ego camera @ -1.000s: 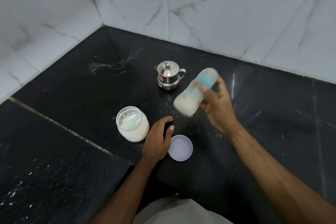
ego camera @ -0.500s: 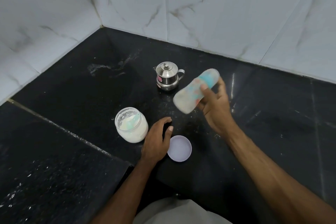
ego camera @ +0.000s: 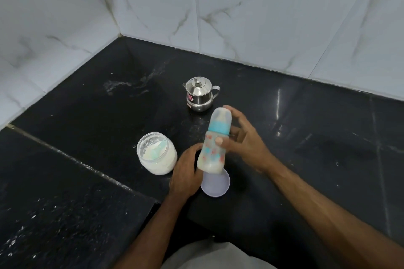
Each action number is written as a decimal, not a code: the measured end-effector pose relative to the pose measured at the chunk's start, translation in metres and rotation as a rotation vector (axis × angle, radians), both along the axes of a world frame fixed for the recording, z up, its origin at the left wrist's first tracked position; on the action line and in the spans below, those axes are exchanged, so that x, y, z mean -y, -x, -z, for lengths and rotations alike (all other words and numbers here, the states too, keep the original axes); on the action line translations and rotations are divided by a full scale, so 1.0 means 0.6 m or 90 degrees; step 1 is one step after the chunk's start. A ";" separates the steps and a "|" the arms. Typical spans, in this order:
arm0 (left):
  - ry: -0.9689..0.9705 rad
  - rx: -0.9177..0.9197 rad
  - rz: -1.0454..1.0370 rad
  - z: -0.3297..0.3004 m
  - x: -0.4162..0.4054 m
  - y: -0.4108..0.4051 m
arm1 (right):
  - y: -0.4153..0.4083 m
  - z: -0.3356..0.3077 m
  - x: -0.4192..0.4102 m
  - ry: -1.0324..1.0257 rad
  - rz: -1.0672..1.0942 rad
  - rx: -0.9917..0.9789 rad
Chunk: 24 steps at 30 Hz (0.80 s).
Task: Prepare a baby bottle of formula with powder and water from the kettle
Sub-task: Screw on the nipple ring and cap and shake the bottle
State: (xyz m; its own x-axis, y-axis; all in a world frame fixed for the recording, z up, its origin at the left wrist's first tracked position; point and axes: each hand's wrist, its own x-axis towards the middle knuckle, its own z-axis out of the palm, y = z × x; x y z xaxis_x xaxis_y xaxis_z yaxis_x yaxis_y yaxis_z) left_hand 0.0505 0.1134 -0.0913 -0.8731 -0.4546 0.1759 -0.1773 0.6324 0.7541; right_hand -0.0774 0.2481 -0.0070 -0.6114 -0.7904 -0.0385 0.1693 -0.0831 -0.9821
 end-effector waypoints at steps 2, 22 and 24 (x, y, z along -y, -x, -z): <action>0.010 0.007 -0.027 0.010 -0.001 0.000 | 0.016 -0.010 0.005 0.080 0.127 0.084; -0.004 0.020 -0.030 0.015 -0.001 0.000 | 0.003 -0.001 0.003 0.011 -0.025 -0.032; 0.013 0.008 -0.038 0.016 -0.003 0.002 | 0.018 -0.011 0.008 0.083 0.105 0.068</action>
